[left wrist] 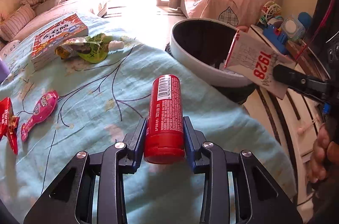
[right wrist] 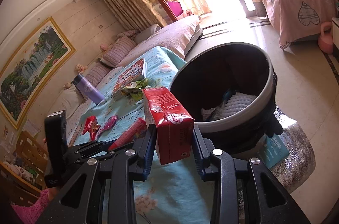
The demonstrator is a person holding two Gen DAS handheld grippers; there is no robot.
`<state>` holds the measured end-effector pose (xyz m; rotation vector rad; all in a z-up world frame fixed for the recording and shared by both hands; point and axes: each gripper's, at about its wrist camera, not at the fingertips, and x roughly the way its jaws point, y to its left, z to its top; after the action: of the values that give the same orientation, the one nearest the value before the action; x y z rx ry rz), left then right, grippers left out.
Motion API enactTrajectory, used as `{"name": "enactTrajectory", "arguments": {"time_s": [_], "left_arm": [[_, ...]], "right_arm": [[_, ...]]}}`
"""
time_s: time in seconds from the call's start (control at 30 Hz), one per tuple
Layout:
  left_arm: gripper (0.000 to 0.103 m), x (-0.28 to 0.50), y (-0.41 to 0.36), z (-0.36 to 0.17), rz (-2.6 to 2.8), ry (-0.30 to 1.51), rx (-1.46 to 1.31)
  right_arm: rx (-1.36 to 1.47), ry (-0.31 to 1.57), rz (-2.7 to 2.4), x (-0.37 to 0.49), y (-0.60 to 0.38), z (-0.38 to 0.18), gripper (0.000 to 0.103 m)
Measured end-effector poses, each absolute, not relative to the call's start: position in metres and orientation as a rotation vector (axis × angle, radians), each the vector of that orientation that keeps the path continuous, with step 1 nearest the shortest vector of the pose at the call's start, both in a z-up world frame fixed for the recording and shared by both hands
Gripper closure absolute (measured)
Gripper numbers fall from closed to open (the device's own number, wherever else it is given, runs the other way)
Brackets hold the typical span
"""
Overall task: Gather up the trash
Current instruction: 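Carry the carton and tube over the bin and open both tools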
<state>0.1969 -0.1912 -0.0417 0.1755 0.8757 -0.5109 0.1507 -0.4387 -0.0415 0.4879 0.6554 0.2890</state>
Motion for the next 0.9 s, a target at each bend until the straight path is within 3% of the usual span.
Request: {"name": "enactTrajectory", "arguments": {"time_s": [0.4, 0.9], "left_arm": [[0.072, 0.199, -0.22, -0.009, -0.551, 0.813, 0.15], [0.072, 0.218, -0.256, -0.006, -0.578, 0.827, 0.151]], "right_arm": [[0.458, 0.634, 0.247, 0.158, -0.458, -0.033, 0.07], [0.393, 0.657, 0.159, 0.183, -0.486, -0.032, 0.07]]}}
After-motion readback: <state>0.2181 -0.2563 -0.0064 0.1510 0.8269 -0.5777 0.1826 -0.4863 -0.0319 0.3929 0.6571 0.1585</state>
